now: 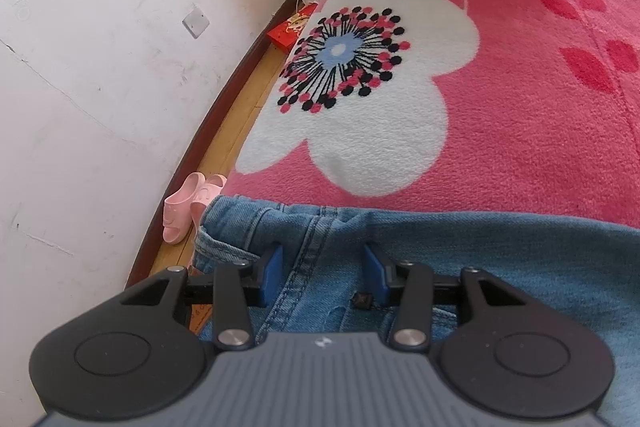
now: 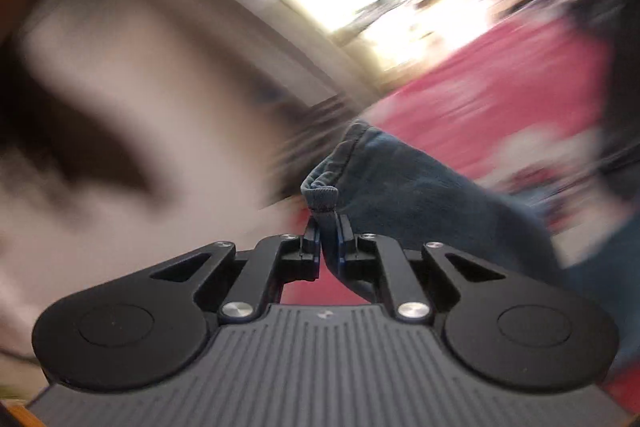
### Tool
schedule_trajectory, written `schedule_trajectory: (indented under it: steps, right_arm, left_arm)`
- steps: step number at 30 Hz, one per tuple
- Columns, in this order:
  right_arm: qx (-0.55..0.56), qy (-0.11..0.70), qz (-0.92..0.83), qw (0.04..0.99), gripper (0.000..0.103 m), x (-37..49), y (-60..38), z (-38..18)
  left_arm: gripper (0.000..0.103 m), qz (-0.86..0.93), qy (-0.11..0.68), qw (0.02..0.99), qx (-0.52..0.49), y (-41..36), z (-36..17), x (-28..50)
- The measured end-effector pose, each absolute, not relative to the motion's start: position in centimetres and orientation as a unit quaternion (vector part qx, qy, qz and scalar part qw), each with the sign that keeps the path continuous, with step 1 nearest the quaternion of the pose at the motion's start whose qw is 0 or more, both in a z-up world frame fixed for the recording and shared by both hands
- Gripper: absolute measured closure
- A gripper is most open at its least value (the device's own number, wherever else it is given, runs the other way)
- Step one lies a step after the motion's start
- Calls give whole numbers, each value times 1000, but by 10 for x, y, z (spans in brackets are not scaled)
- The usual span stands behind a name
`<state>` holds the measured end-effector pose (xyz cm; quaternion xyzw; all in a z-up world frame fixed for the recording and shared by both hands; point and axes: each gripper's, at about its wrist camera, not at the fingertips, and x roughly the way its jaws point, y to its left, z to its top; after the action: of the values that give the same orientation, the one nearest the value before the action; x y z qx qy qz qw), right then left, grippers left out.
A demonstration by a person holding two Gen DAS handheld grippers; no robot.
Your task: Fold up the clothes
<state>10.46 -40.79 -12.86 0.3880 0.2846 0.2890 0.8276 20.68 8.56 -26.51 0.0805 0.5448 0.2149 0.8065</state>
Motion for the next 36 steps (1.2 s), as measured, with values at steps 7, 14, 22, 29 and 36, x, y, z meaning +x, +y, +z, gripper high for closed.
schedule_trajectory:
  steps: [7,14,22,29,36]
  right_arm:
    - [464,346,421,699,60,98,-356,-146]
    - [483,350,86,798,54,72,-504,-210]
    - [493,322,-213,779,56,44,-624,-305]
    - [491,274,-255,786,99,60,-629,-316]
    - [489,221,-319,781,102,-1,-630,-281]
  left_arm:
    - [57,212,545,807,79,87,-265,207]
    - [57,212,543,809,79,86,-266,207]
    - [57,216,547,804,88,84,-267,209]
    - [57,220,551,799,98,81,-268,211]
    - [57,217,553,798,104,80,-268,212]
